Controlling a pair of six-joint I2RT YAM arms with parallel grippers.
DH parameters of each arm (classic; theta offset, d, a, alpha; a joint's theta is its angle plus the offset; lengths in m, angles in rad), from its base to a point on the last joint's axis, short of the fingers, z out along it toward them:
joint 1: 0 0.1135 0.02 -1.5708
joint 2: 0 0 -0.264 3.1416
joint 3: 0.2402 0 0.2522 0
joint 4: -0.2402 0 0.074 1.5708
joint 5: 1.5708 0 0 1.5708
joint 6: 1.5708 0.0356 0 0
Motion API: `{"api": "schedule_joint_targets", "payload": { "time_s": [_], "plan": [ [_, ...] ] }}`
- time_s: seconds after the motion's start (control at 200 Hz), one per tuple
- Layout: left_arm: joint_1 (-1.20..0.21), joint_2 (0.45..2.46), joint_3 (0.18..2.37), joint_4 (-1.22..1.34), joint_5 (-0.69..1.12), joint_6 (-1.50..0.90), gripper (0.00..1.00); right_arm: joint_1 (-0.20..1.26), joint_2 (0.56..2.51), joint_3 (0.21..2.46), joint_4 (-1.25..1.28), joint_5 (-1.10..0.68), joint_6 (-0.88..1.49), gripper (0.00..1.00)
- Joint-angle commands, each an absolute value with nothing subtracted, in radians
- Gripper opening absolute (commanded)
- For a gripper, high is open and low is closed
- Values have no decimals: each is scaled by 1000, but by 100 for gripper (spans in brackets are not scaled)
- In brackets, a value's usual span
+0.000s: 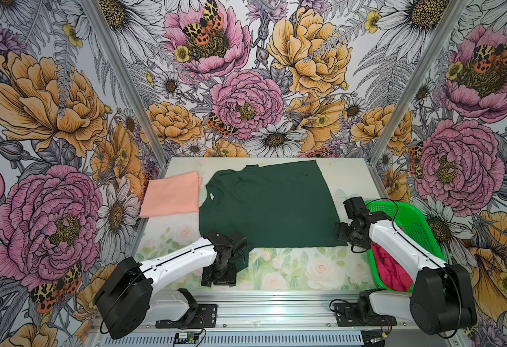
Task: Fold and stack t-shirts
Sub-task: Flatten out the T-shirt at the center of the board.
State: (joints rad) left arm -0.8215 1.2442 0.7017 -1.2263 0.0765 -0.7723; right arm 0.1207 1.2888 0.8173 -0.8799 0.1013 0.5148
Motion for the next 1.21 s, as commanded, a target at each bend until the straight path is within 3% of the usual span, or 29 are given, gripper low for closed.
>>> {"api": "schedule_joint_targets", "payload": {
  "time_s": [0.0, 0.245, 0.68, 0.94, 1.045, 1.2],
  "plan": [
    [-838, 1191, 677, -1221, 107, -871, 73, 110, 1305, 843, -853, 94, 495, 89],
    [-825, 1197, 662, -1149, -46, -999, 67, 110, 1303, 842, -833, 80, 485, 88],
    [-708, 1252, 513, -932, -77, -1006, 61, 107, 1302, 840, -828, 80, 477, 87],
    [-676, 1314, 494, -827, -102, -988, 45, 96, 1308, 829, -830, 82, 485, 86],
    [-675, 1329, 507, -821, -115, -973, 30, 93, 1319, 820, -828, 81, 497, 85],
    [-663, 1298, 496, -797, -119, -944, 16, 84, 1344, 801, -814, 68, 512, 83]
  ]
}}
